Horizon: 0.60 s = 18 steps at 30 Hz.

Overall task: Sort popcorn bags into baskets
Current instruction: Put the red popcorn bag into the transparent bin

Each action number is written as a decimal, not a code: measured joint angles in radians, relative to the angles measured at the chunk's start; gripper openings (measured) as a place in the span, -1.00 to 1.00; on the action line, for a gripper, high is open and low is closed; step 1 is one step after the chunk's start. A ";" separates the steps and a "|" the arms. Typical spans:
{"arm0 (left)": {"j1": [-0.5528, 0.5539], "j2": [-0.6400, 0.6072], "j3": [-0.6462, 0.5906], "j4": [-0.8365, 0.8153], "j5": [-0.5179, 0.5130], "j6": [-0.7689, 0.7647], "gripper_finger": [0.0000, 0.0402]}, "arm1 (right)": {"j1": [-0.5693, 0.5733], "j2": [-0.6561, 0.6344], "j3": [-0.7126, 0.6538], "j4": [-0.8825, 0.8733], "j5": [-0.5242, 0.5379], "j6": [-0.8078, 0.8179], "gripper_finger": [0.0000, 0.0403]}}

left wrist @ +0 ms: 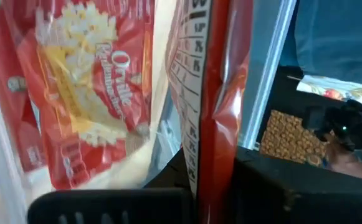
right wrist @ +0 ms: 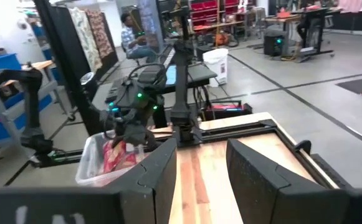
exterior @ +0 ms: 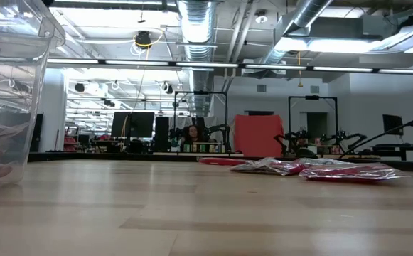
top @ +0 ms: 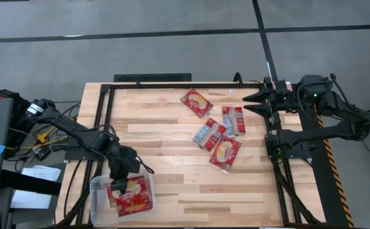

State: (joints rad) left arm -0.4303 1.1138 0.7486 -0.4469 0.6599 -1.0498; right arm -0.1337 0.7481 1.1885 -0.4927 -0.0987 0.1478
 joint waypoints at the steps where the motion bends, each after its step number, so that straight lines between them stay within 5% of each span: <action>1: 0.001 0.000 -0.011 0.023 -0.002 -0.001 -0.94 | 0.000 0.000 0.000 -0.001 0.002 0.000 -0.17; 10: 0.001 0.000 -0.062 0.068 -0.018 -0.047 -0.88 | 0.000 0.000 0.000 -0.001 0.003 -0.011 -0.18; 18: 0.001 -0.001 -0.063 0.064 -0.026 -0.054 -0.48 | 0.000 -0.001 0.000 -0.001 0.003 -0.029 -0.21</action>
State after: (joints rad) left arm -0.4293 1.1126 0.6860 -0.3828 0.6336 -1.1041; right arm -0.1337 0.7475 1.1885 -0.4934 -0.0952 0.1192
